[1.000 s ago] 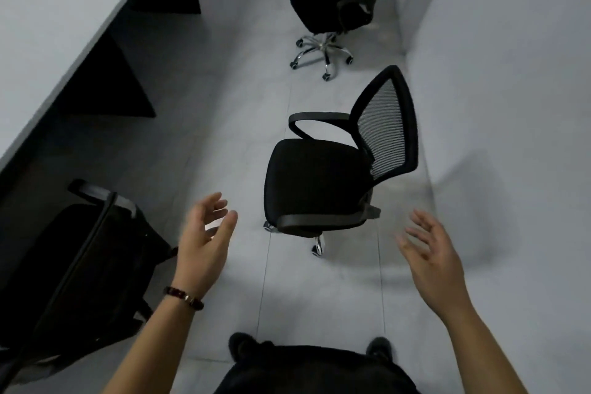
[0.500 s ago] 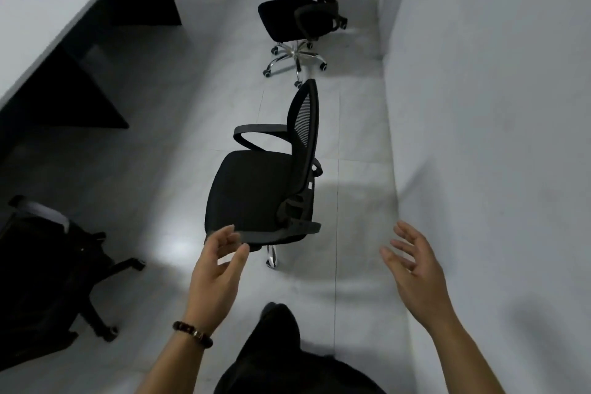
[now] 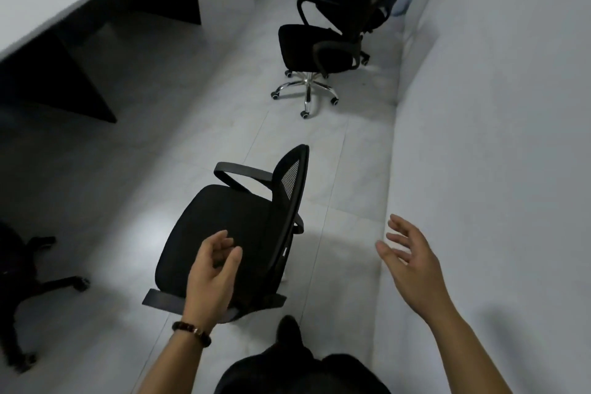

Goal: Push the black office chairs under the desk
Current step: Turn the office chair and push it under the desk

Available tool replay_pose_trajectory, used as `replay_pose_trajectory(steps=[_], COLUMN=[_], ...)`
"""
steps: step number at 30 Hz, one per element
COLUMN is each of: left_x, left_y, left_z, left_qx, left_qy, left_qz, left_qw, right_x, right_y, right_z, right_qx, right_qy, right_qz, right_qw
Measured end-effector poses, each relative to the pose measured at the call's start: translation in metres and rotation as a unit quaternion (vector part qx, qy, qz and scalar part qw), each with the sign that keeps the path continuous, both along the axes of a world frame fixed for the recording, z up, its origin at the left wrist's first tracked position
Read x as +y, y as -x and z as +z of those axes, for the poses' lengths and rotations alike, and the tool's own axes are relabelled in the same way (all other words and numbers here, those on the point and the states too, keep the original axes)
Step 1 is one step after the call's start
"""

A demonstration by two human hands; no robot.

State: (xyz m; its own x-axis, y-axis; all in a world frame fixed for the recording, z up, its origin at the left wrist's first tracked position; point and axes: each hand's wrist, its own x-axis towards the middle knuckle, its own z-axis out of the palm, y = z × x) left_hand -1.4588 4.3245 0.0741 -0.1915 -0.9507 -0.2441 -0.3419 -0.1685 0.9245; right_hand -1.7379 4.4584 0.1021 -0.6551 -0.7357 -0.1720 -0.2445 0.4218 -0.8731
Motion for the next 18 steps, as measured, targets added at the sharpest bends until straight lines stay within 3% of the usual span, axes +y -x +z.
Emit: replay_pose_trajectory(steps=[5,11,14,18], left_x=[-0.039,-0.044,-0.022,0.017], left_y=[0.036,0.036,0.039,0.068], left_z=[0.017,-0.009,-0.020,-0.030], left_qx=[0.011,-0.057,-0.111,-0.139], left_qy=[0.024,-0.018,-0.052,-0.093], left_qz=[0.034,0.162,0.267,0.404], left_qw=[0.999,0.985,0.956,0.899], right_x=[-0.088,-0.192,-0.236,-0.286], right_y=[0.042,0.055,0.059,0.064], right_z=[0.022,-0.012,-0.038,-0.069], right_qx=[0.013,0.050,0.092,0.203], right_qy=[0.031,-0.012,-0.048,-0.011], right_qz=[0.051,0.254,0.390,0.557], right_qw=[0.998,0.966,0.915,0.805])
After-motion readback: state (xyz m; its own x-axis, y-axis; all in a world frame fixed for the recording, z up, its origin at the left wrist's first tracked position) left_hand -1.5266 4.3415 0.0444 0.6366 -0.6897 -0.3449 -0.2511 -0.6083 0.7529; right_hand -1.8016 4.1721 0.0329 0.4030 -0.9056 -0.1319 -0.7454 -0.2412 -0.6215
